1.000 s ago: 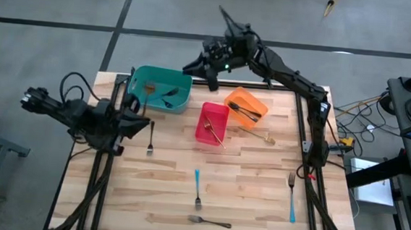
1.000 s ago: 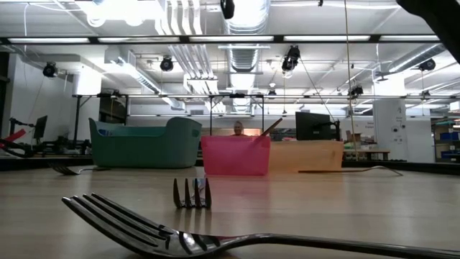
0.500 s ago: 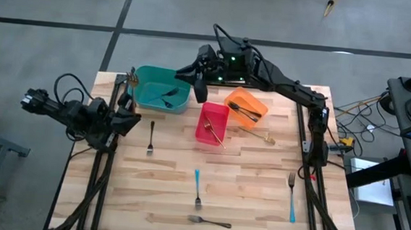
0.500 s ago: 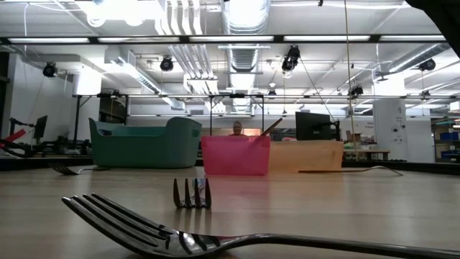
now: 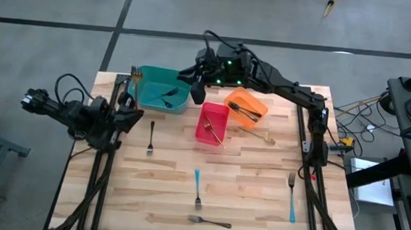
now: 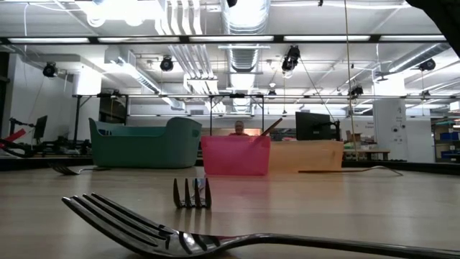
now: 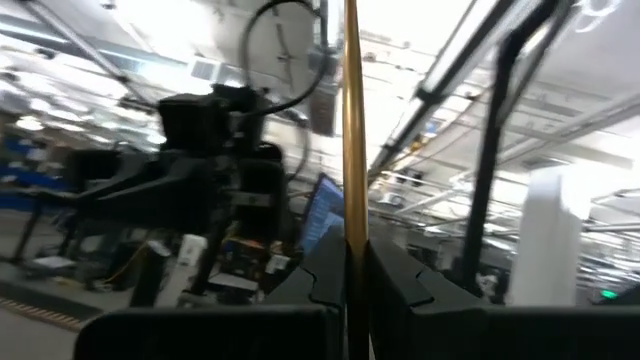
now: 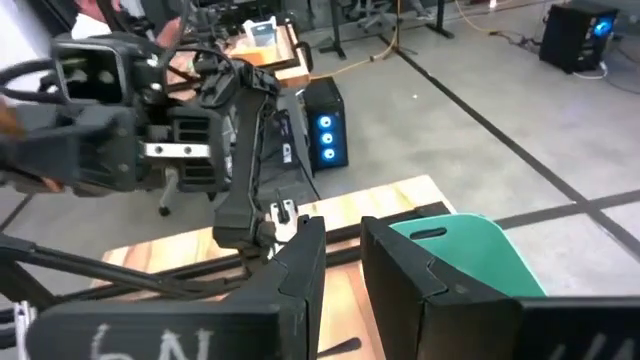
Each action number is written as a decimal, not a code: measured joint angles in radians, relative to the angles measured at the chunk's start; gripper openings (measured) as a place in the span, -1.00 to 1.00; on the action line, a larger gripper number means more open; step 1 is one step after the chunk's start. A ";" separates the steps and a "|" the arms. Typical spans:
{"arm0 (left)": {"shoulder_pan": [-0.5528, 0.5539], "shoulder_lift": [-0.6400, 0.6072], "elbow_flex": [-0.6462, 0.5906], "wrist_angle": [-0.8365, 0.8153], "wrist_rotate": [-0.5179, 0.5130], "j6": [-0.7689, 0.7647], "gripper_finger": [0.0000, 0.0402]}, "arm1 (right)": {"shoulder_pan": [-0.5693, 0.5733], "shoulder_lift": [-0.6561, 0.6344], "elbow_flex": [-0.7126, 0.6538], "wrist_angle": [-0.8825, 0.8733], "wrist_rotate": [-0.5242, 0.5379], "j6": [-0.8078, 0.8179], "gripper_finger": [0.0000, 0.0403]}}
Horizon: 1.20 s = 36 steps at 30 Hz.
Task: Sort silverware by color (type)
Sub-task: Put the golden fork into the red bin
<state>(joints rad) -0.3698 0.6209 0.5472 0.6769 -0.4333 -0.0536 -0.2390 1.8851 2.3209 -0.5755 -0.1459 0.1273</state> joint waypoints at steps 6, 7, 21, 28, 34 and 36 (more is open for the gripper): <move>0.000 0.000 0.000 0.000 -0.123 0.016 -0.99 | 0.026 -0.021 0.015 -0.002 0.052 0.004 -0.71; 0.000 0.000 0.000 0.000 -0.141 0.023 -0.99 | 0.033 -0.027 0.015 -0.002 0.070 0.004 -0.71; 0.001 0.106 0.000 0.052 -0.589 0.233 -0.99 | 0.113 0.001 0.015 0.155 0.195 0.188 -0.69; 0.002 0.211 0.073 0.088 -0.688 0.322 -0.99 | 0.108 0.002 0.015 0.149 0.201 0.347 -0.39; 0.013 0.319 0.165 0.087 -0.783 0.371 -0.99 | 0.129 0.004 0.015 0.138 0.278 0.347 -0.23; 0.014 0.346 0.184 0.083 -0.814 0.385 -0.99 | 0.134 0.005 0.015 0.140 0.311 0.339 -0.23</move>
<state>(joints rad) -0.3553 0.9672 0.7309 0.7604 -1.2469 0.3317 -0.1049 1.8900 2.3363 -0.4353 0.1647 0.4668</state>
